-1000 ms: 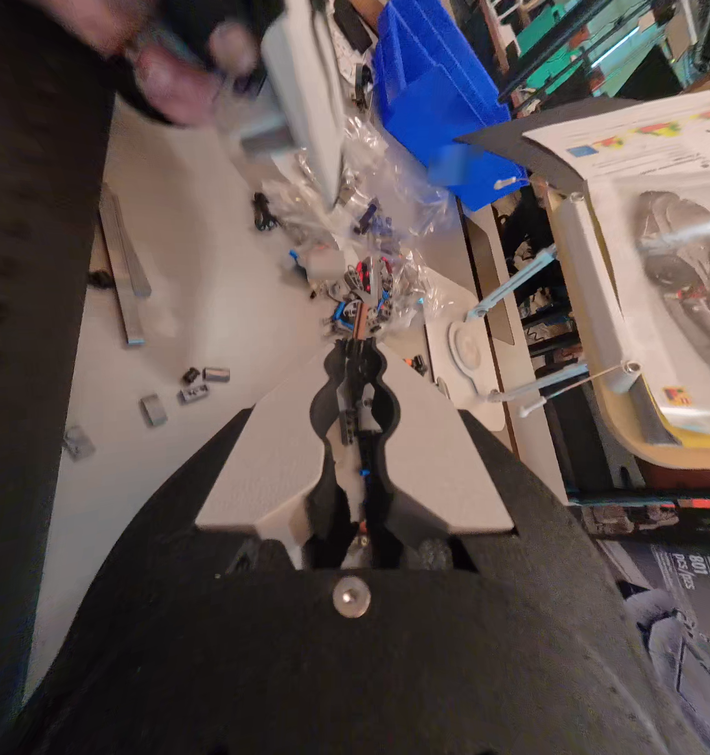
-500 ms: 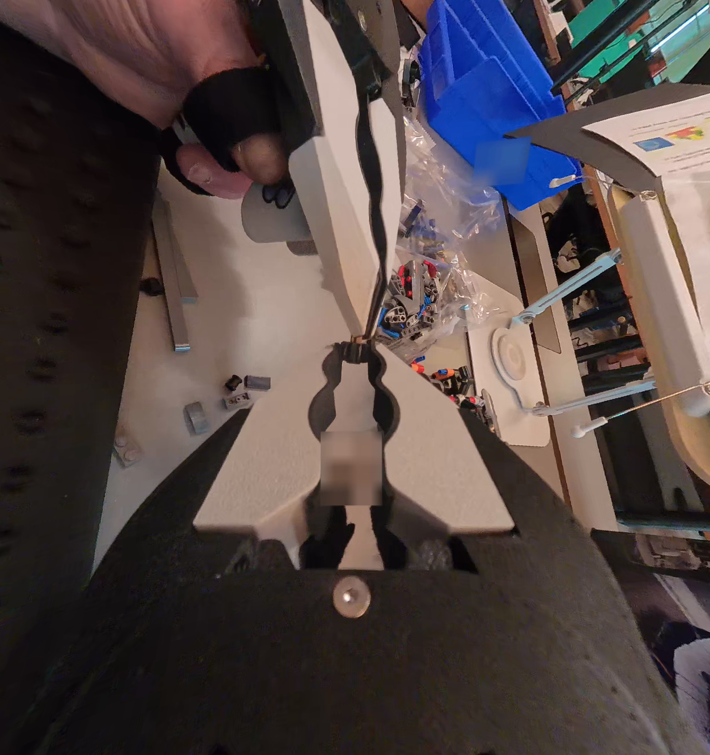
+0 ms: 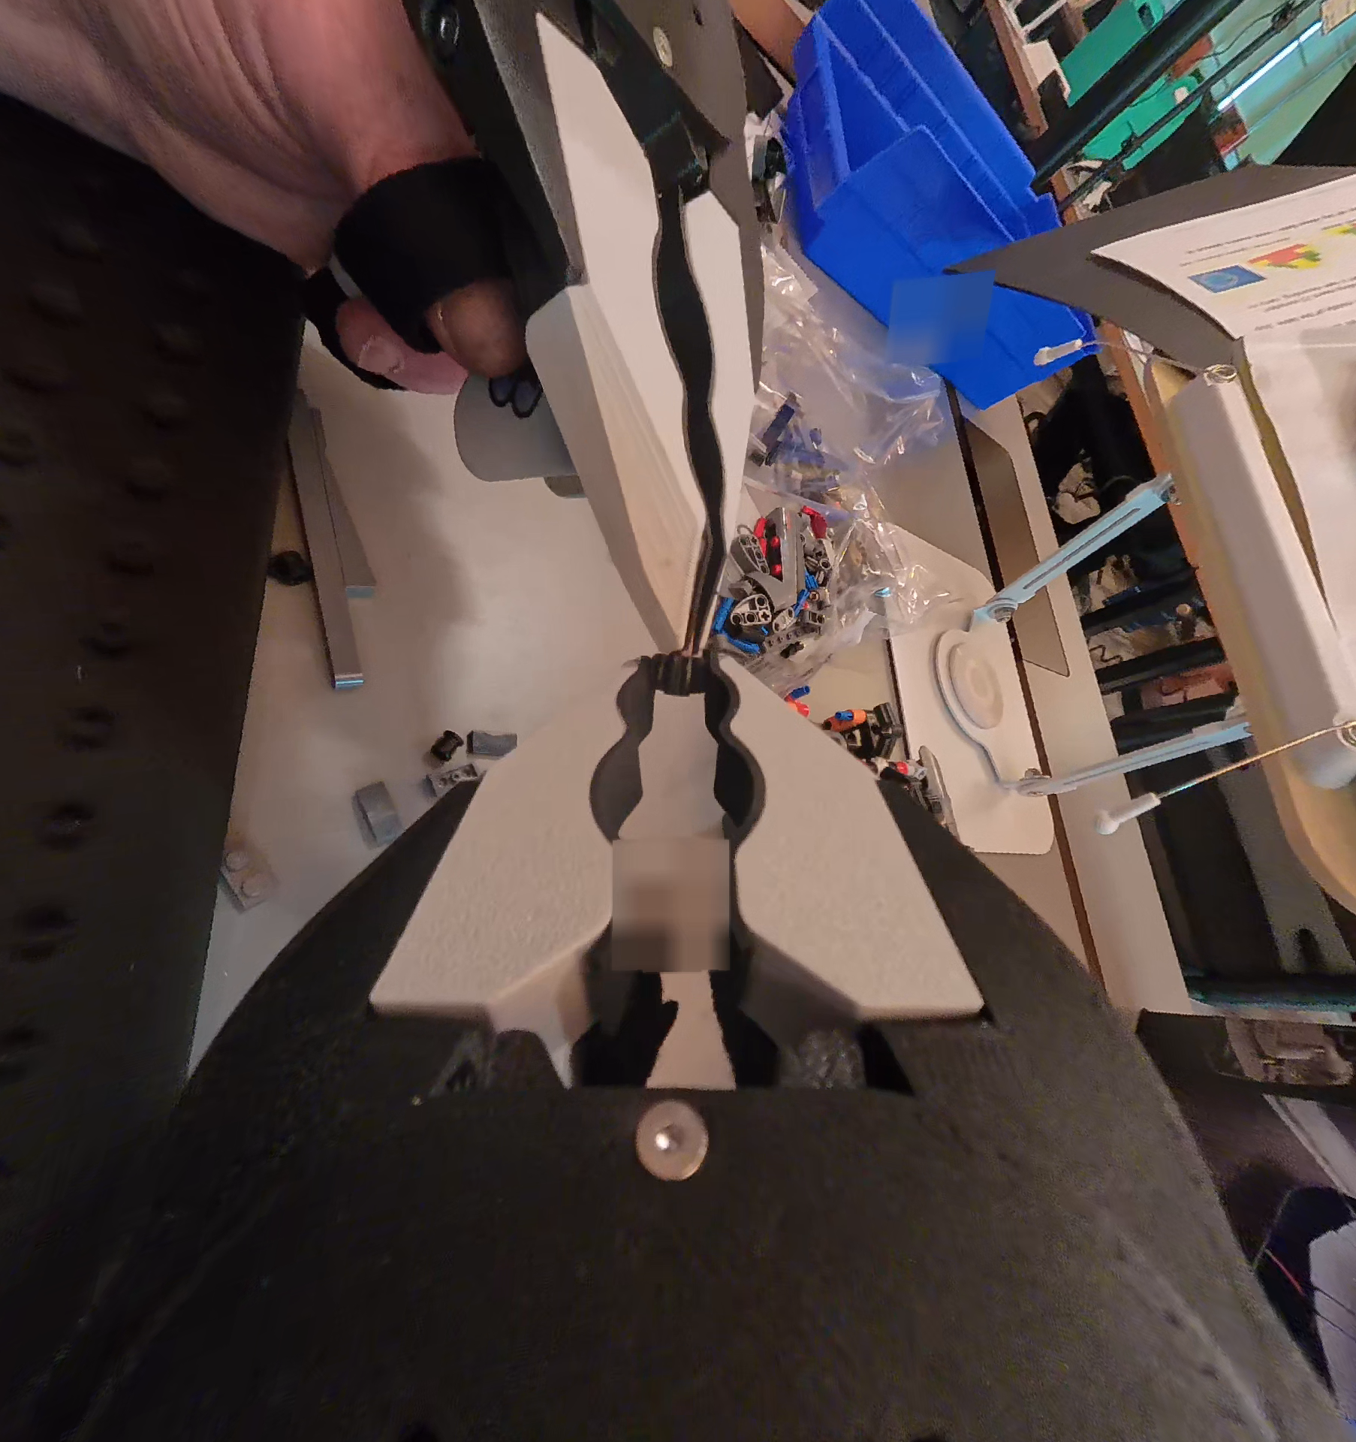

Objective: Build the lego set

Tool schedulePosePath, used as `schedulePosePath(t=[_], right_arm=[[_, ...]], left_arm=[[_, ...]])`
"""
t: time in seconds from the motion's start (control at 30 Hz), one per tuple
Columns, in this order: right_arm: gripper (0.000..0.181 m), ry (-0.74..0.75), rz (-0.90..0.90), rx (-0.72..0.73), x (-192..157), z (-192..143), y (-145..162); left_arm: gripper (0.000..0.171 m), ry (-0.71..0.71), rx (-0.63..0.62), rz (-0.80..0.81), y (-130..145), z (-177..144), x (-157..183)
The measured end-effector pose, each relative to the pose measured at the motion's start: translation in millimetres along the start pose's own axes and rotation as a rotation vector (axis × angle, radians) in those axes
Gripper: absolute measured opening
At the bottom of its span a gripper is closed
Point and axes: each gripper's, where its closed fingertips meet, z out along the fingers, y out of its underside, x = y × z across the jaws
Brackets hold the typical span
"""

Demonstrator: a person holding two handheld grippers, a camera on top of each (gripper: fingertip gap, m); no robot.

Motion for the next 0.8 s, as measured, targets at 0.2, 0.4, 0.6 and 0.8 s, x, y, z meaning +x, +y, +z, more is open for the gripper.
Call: schedulePosePath(t=[0.2,0.4,0.6,0.8], right_arm=[[0.017,0.019,-0.025,0.034,-3,0,-12],[0.011,0.038,-0.034,0.016,-2,-2,-11],[0.012,0.006,-0.014,0.029,-6,-2,-8],[0.012,-0.015,-0.046,0.019,-11,0,-2]], left_arm=[[0.002,0.015,-0.021,-0.016,3,3,5],[0.001,0.000,0.006,-0.013,-1,2,7],[0.000,-0.027,0.008,-0.001,0,2,8],[0.001,-0.007,-0.005,-0.034,7,4,8]])
